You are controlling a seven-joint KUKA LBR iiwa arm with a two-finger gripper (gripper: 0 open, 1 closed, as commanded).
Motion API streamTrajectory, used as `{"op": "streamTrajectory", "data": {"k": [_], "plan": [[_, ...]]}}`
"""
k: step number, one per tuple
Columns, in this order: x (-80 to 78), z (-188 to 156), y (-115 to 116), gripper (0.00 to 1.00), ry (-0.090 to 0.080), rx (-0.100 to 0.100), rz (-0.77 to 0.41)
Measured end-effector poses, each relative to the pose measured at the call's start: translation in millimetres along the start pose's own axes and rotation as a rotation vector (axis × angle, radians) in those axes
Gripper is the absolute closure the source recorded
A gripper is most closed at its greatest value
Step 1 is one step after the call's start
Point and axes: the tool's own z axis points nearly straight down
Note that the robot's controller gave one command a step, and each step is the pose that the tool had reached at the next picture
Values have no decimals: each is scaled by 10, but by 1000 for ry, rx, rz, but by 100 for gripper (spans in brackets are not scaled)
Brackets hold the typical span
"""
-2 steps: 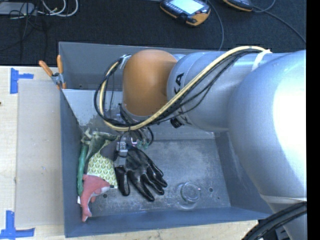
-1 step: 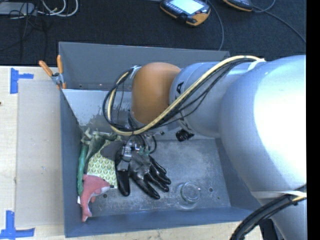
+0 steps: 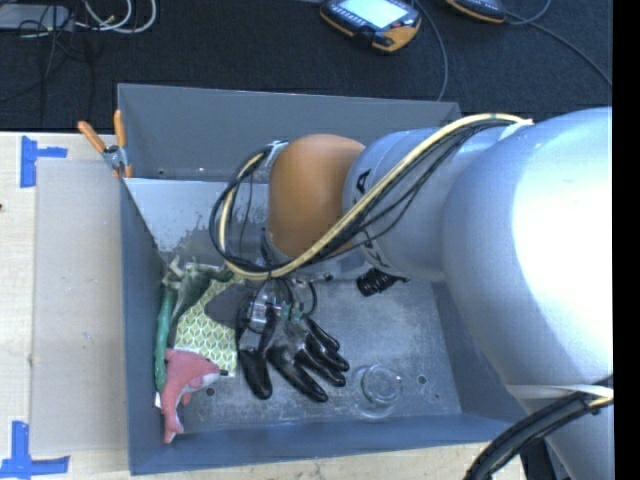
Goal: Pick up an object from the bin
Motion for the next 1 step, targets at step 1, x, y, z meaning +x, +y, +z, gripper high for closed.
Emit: {"op": "streamTrajectory", "data": {"k": [1], "plan": [[78, -85, -15, 0, -5, -2, -283]]}}
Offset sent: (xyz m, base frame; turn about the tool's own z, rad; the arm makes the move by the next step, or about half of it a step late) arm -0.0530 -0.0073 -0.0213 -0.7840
